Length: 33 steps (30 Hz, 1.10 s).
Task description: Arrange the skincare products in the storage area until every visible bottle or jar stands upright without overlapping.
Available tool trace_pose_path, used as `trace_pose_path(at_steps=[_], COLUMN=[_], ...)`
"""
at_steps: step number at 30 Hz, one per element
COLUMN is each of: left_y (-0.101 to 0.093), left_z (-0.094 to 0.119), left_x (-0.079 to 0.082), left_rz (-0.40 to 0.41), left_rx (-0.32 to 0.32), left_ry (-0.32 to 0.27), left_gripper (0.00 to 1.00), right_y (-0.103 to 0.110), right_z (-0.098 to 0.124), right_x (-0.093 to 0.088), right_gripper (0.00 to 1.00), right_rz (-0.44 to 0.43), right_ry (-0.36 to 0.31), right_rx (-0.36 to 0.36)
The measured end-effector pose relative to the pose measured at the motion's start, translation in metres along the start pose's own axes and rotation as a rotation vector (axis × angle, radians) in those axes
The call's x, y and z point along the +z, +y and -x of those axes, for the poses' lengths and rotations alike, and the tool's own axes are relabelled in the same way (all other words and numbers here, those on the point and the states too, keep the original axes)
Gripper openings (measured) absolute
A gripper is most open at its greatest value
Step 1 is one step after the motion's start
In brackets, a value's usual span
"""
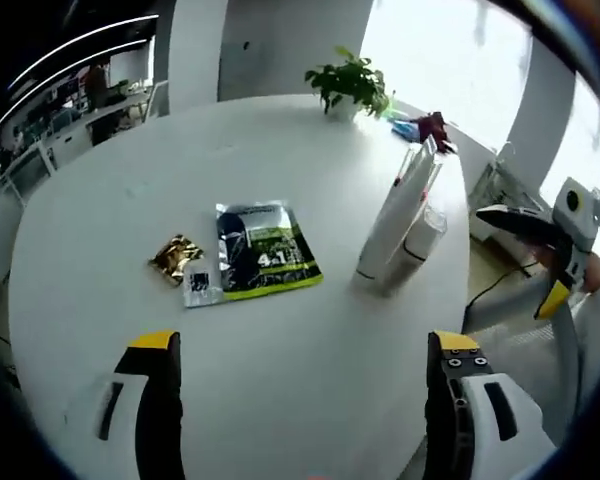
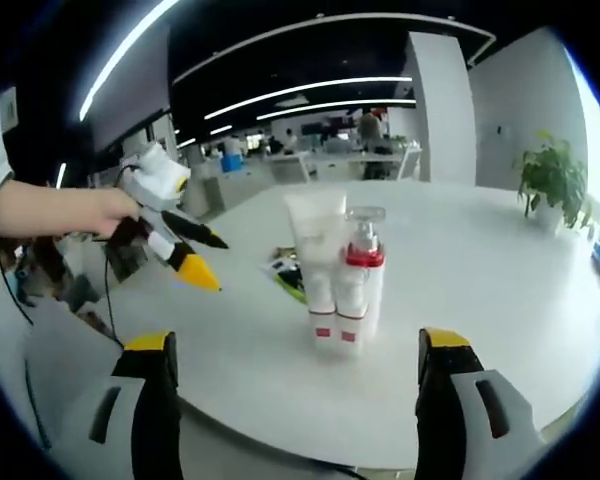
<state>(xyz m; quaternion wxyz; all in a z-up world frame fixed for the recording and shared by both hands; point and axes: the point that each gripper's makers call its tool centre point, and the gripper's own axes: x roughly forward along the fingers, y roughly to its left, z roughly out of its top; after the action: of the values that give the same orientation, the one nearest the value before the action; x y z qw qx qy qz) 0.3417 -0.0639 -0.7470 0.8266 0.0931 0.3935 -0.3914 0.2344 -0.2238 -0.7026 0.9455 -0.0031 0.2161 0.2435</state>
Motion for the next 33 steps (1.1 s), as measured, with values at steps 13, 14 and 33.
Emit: trace_pose_path(at_steps=[13,14,33], left_y=[0.037,0.037,0.043], left_z=[-0.06,-0.063,-0.12], left_x=[0.004,0.005,0.056], left_rz=[0.012,0.01,-0.062], left_rx=[0.066,0.064,0.065], left_ry=[0.102,0.103,0.107], left_gripper=[0.92,0.91,0.92], right_y=[-0.002,-0.003,-0.009], right_z=[0.002,0.002,0.004], right_x=[-0.001,-0.001,-0.002], right_gripper=[0.98,0.98,0.96], right_rz=[-0.02,-0.022,-0.081], right_ry=[0.015,0.016,0.007], right_rx=[-0.022,-0.025,-0.047])
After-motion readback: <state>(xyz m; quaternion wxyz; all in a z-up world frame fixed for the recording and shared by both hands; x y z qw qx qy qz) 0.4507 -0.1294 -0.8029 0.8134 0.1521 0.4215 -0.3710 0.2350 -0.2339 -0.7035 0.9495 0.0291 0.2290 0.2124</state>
